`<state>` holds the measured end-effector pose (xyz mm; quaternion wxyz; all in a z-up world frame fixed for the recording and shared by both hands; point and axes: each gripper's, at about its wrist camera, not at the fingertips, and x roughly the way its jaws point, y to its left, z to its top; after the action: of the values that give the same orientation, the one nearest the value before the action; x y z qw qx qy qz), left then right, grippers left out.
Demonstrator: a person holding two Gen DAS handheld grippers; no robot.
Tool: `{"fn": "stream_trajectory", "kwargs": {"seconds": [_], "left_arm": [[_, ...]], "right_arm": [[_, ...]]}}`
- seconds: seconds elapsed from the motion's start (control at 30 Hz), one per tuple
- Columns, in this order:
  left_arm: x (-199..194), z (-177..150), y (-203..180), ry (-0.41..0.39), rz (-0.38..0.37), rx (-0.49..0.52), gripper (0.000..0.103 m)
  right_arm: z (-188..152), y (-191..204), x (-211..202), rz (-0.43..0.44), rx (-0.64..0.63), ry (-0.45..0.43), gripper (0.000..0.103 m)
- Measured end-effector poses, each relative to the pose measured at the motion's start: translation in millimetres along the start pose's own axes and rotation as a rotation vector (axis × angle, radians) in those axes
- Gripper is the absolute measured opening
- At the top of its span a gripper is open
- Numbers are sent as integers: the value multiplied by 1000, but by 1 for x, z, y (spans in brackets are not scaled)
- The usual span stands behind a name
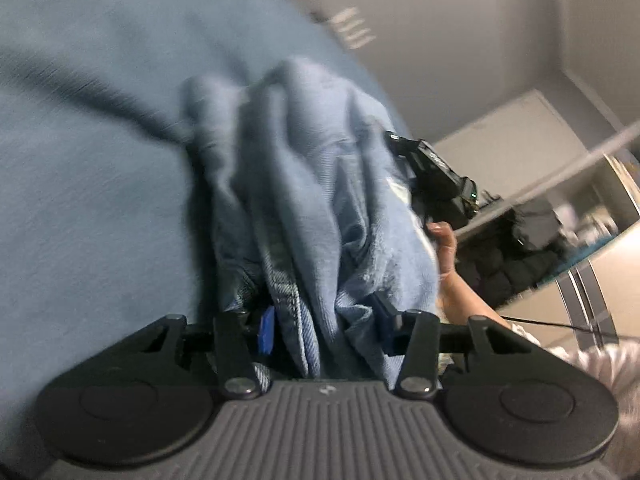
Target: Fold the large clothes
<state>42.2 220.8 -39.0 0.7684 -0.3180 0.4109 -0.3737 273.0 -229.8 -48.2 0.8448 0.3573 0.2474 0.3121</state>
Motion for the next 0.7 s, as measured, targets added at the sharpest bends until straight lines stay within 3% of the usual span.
{"fn": "stream_trajectory", "kwargs": {"seconds": [0.1, 0.2, 0.27, 0.37, 0.5, 0.57, 0.63, 0.67, 0.7], "left_arm": [[16, 9, -11, -11, -11, 6, 44], [42, 28, -26, -24, -24, 24, 43], [68, 42, -41, -33, -36, 72, 41], [118, 61, -57, -34, 31, 172, 41], [159, 74, -37, -95, 40, 114, 41], [167, 73, -25, -116, 62, 106, 42], [170, 72, -15, -115, 59, 89, 42], [170, 71, -11, -113, 55, 82, 47], [169, 72, -8, -114, 53, 73, 48]], "right_arm": [[19, 30, -20, -10, -83, -90, 23], [66, 51, -33, -24, -166, -134, 22], [102, 58, -30, -62, -218, -133, 22], [148, 65, -18, -141, -290, -121, 22], [196, 52, 11, -261, -354, -109, 22], [209, 27, 24, -353, -293, -65, 27], [214, 0, 42, -511, -218, -28, 43], [213, -8, 45, -584, -207, -22, 48], [209, -12, 46, -628, -205, -29, 63]]}}
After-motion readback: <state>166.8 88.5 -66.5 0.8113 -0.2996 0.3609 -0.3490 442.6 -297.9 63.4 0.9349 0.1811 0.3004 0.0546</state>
